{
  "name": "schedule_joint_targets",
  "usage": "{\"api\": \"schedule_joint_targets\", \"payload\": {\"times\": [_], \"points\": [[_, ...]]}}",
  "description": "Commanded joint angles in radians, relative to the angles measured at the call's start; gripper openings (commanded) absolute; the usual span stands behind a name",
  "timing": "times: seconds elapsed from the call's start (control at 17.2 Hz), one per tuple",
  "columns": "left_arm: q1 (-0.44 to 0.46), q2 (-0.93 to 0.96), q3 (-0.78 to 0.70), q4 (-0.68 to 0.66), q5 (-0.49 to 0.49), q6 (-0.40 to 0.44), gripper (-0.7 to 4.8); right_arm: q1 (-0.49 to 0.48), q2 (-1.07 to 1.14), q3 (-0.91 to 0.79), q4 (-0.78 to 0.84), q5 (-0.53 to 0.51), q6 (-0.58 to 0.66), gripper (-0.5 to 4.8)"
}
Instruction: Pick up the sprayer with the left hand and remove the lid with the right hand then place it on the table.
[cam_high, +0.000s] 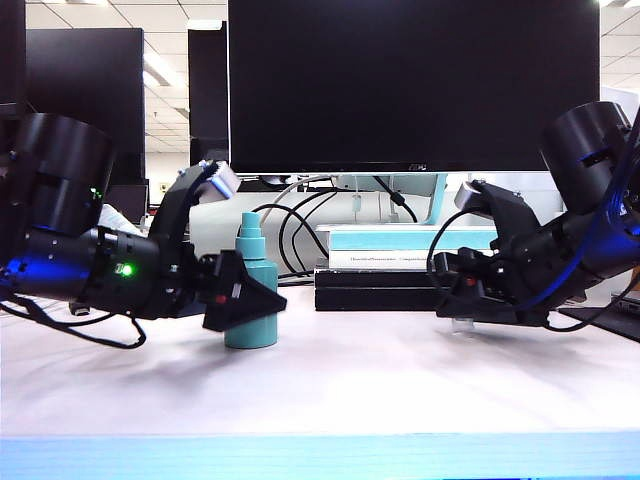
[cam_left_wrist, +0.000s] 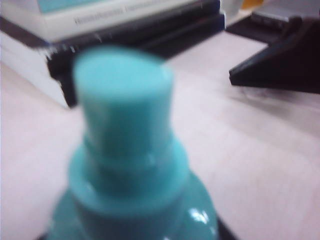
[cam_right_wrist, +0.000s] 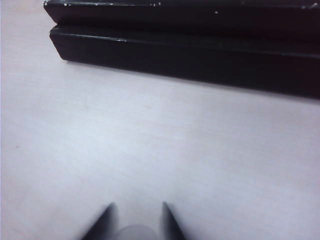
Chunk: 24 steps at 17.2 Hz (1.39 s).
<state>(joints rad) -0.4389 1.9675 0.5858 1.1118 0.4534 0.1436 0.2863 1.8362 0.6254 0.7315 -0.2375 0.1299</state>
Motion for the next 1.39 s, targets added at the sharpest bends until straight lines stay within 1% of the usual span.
{"api": "schedule_joint_targets", "payload": {"times": [0.06,0.12,0.17,0.23,0.41,0.52,0.58,0.76,0.81,0.93,0.99,1.05,1.1,1.16,1.28,1.39], "points": [[0.000,0.001,0.001,0.003,0.021,-0.003,4.35,0.000,0.016,-0.014,-0.085,-0.005,0.001,2.57],[0.000,0.001,0.001,0.004,0.021,-0.003,4.79,0.001,0.015,-0.014,-0.067,-0.005,0.002,3.30],[0.000,0.000,0.001,0.005,0.015,-0.002,4.79,0.001,0.014,-0.013,-0.045,-0.005,0.013,4.54],[0.000,0.000,0.001,0.010,0.008,-0.003,4.79,0.000,0.014,-0.012,-0.006,-0.003,0.042,4.79],[0.000,-0.024,-0.008,0.020,-0.033,-0.018,4.79,0.000,-0.016,-0.011,0.029,-0.005,0.054,4.79],[0.007,-0.105,-0.026,0.016,-0.084,-0.020,4.79,-0.001,-0.080,-0.011,0.029,-0.004,0.052,4.79],[0.009,-0.153,-0.037,0.002,-0.121,-0.021,4.79,-0.001,-0.116,-0.011,0.028,-0.003,0.052,4.79],[0.036,-0.287,-0.068,-0.086,-0.144,-0.021,4.79,-0.002,-0.226,-0.011,-0.007,0.005,0.053,4.79],[0.063,-0.379,-0.082,-0.163,-0.147,-0.021,4.79,-0.002,-0.299,-0.011,-0.051,0.027,0.051,4.79],[0.098,-0.503,-0.084,-0.291,-0.148,-0.021,4.79,-0.002,-0.396,-0.011,-0.097,0.052,0.043,4.79],[0.122,-0.599,-0.084,-0.383,-0.169,-0.021,4.79,-0.002,-0.472,-0.011,-0.130,0.085,0.031,4.79],[0.133,-0.666,-0.084,-0.444,-0.188,-0.014,4.79,-0.002,-0.528,-0.011,-0.159,0.094,0.019,4.79],[0.145,-0.797,-0.084,-0.554,-0.216,0.032,4.79,-0.002,-0.631,-0.011,-0.210,0.115,-0.008,4.79],[0.147,-0.888,-0.084,-0.633,-0.239,0.069,4.79,-0.002,-0.702,-0.011,-0.254,0.138,-0.020,4.79],[0.148,-1.065,-0.084,-0.770,-0.304,0.091,4.79,-0.002,-0.834,-0.011,-0.349,0.180,-0.043,4.79],[0.148,-1.240,-0.084,-0.895,-0.430,0.092,4.47,-0.002,-0.961,-0.011,-0.468,0.218,-0.095,4.79]]}}
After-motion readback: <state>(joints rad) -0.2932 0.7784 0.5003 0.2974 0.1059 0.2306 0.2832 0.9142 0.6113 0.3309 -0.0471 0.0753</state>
